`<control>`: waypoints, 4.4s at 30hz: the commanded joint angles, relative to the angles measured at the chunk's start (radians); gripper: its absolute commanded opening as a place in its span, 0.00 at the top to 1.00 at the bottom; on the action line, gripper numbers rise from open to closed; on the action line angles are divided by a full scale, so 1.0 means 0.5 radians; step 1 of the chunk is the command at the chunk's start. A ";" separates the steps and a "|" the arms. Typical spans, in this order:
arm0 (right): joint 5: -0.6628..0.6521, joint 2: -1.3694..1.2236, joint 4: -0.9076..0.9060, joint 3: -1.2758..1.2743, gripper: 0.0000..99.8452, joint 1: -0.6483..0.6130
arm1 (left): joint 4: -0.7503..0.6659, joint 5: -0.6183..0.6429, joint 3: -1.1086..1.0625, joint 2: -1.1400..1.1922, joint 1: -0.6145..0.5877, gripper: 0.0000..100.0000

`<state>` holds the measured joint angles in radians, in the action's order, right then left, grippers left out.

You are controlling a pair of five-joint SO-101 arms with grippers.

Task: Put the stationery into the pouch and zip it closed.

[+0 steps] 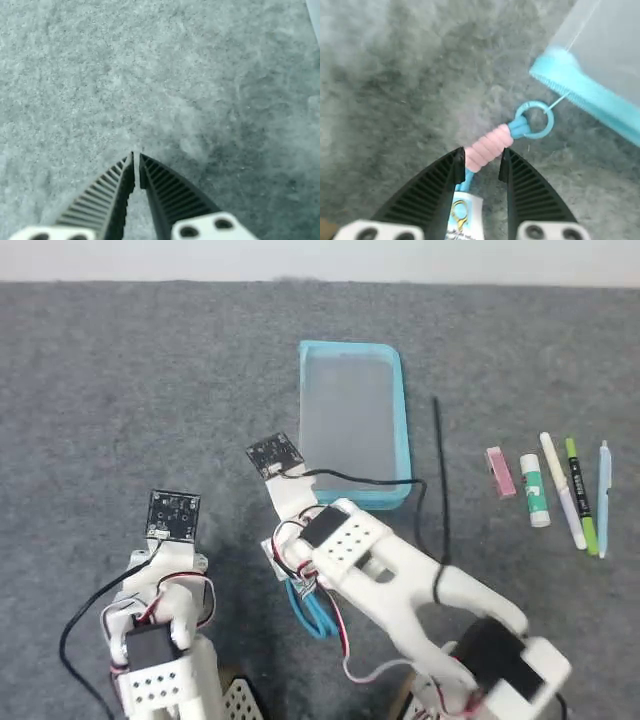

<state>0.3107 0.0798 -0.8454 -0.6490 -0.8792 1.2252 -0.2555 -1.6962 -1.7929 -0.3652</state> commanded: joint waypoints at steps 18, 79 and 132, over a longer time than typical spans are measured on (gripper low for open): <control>0.037 -0.321 0.057 0.215 0.88 0.158 | -0.077 -0.031 0.020 -0.046 -0.012 0.99; -1.120 1.336 -0.210 -0.365 0.99 0.385 | -0.338 -0.264 0.020 -0.049 -0.012 0.99; -1.188 1.361 -1.149 0.381 0.99 0.321 | -0.884 0.322 0.901 1.169 1.034 0.72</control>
<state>-0.2662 0.7488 -1.3978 -0.5171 -0.7089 0.8677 -0.1066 -1.2405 -1.1853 0.2256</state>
